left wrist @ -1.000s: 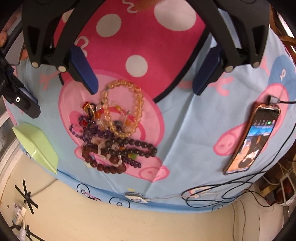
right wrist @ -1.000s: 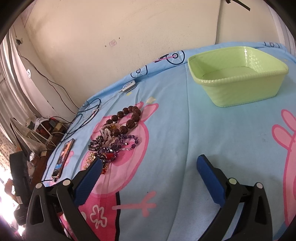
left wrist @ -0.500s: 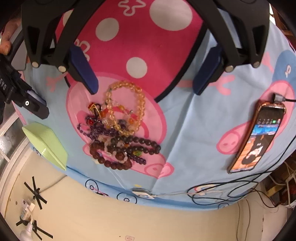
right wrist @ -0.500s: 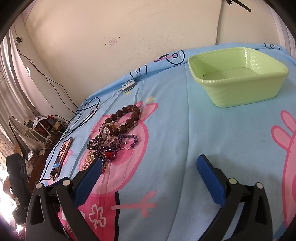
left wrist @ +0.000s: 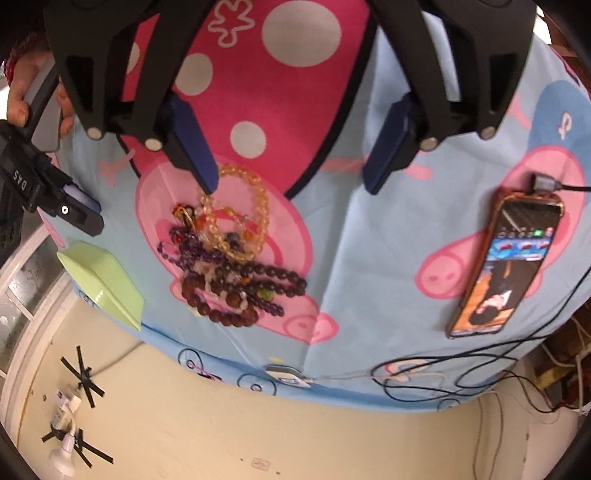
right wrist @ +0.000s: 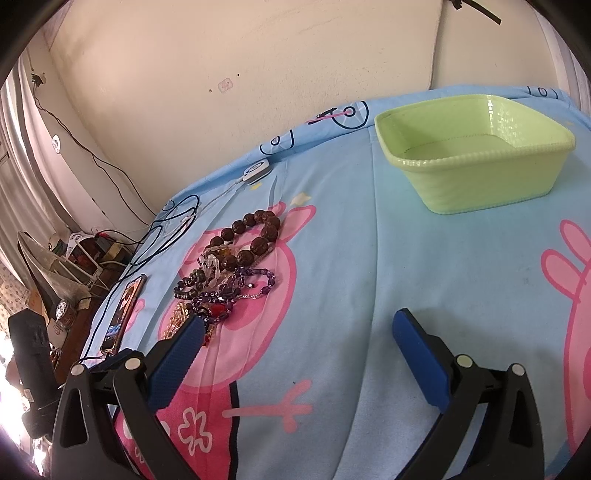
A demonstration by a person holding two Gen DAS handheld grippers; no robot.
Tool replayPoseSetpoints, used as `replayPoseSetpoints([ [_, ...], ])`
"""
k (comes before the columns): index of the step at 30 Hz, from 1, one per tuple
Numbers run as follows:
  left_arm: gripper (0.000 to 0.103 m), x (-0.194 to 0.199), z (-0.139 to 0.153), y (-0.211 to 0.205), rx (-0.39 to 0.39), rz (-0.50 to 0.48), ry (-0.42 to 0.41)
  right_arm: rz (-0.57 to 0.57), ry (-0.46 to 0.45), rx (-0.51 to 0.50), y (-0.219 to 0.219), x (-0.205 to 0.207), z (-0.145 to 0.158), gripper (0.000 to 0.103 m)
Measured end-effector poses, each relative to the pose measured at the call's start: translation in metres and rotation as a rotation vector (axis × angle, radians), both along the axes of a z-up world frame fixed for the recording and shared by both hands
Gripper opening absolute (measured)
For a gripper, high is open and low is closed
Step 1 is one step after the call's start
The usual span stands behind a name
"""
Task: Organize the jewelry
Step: 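Move the left gripper to the bead pile and grasp the purple bead strand, then carry the purple bead strand into the green bowl and open the left gripper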
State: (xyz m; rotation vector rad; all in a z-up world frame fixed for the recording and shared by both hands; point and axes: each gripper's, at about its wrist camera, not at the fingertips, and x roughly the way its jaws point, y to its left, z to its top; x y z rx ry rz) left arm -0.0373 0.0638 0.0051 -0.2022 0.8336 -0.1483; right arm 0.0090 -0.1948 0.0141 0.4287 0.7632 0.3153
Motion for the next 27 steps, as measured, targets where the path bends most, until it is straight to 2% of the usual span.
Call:
replayPoseSetpoints([
  [2,0.073,-0.001,0.001,-0.004,0.012,-0.017,-0.012,-0.001,0.000,-0.002,0.000,0.000,0.000,0.080],
  [9,0.051,0.008,0.004,-0.008,-0.002,-0.065,-0.022,-0.005,-0.003,-0.012,0.000,-0.001,0.000,0.079],
  [12,0.043,0.014,0.004,-0.010,-0.008,-0.078,-0.023,0.009,-0.009,-0.022,0.002,0.000,0.001,0.066],
  [14,0.041,0.017,0.005,-0.011,-0.004,-0.086,-0.032,0.037,-0.009,-0.038,0.008,0.003,0.003,0.051],
  [20,0.041,0.024,0.002,-0.017,-0.009,-0.106,-0.023,0.135,-0.048,-0.140,0.033,0.021,0.015,0.028],
  [22,0.041,0.022,0.000,-0.016,-0.011,-0.101,-0.022,0.164,-0.046,-0.154,0.041,0.031,0.017,0.024],
  [27,0.041,0.023,-0.004,-0.012,-0.024,-0.093,0.004,0.242,-0.016,-0.228,0.069,0.062,0.015,0.022],
])
